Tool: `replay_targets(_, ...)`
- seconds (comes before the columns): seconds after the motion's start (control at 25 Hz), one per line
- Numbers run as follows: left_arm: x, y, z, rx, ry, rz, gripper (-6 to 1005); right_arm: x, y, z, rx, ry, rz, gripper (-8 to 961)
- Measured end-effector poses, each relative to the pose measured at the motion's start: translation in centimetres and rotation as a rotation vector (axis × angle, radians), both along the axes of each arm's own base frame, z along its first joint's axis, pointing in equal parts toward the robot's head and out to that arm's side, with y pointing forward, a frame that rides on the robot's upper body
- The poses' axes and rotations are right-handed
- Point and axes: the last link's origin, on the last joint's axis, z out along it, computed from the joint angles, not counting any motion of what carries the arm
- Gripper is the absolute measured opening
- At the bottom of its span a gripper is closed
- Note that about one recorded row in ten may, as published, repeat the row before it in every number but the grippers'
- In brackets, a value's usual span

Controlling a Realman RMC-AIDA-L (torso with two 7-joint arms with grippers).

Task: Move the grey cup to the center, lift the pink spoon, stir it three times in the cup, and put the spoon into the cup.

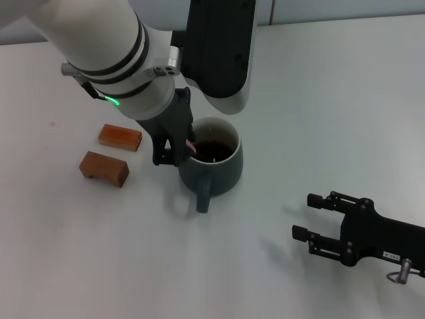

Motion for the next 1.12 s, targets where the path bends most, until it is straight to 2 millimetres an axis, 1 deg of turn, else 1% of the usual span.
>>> replay_targets(0.12, -0.1, 0.0, 0.0, 0.000, 0.001, 0.008, 169, 0.0, 0.0, 0.0, 0.000, 0.000, 0.000, 710)
replay_targets(0.32, 0.1, -0.1, 0.0, 0.001, -0.013, 0.012, 264, 0.0, 0.0, 0.0, 0.001, 0.000, 0.000, 710)
replay_targets(0.44, 0.9, -0.5, 0.7, -0.016, -0.104, 0.015, 321, 0.0, 0.0, 0.0, 0.002, 0.001, -0.001, 710)
replay_targets(0.56, 1.9, -0.5, 2.4, -0.032, -0.275, 0.022, 378, 0.0, 0.0, 0.1, 0.005, 0.001, -0.003, 710)
replay_targets(0.6, 2.7, -0.5, 3.9, -0.053, -0.434, 0.039, 378, 0.0, 0.0, 0.1, 0.005, 0.001, -0.003, 710)
replay_targets(0.64, 2.7, -0.5, 3.9, -0.053, -0.434, 0.039, 378, 0.0, 0.0, 0.1, 0.004, 0.001, -0.002, 710)
replay_targets(0.72, 3.0, -0.2, 5.5, -0.066, -0.620, 0.070, 378, 0.0, 0.0, 0.1, 0.004, 0.000, -0.002, 710)
replay_targets(0.76, 2.8, 0.3, 6.6, -0.058, -0.750, 0.099, 378, 0.0, 0.0, 0.1, 0.004, 0.000, -0.002, 710)
replay_targets(0.8, 2.4, 0.6, 7.4, -0.048, -0.839, 0.121, 377, 0.0, 0.1, 0.1, 0.005, 0.000, -0.002, 710)
replay_targets(0.84, 1.8, 1.0, 8.6, -0.029, -0.999, 0.149, 377, 0.0, 0.1, 0.1, 0.005, -0.001, -0.001, 710)
replay_targets(0.92, -0.1, 1.9, 10.6, 0.024, -1.241, 0.199, 377, 0.0, 0.2, 0.2, 0.007, -0.003, 0.000, 710)
replay_targets(1.04, -4.8, 3.0, 13.3, 0.147, -1.591, 0.301, 378, 0.1, 0.2, 0.2, 0.008, -0.004, 0.001, 710)
replay_targets(1.12, -7.4, 3.2, 14.5, 0.214, -1.729, 0.347, 381, 0.0, 0.2, 0.2, 0.007, -0.005, 0.002, 710)
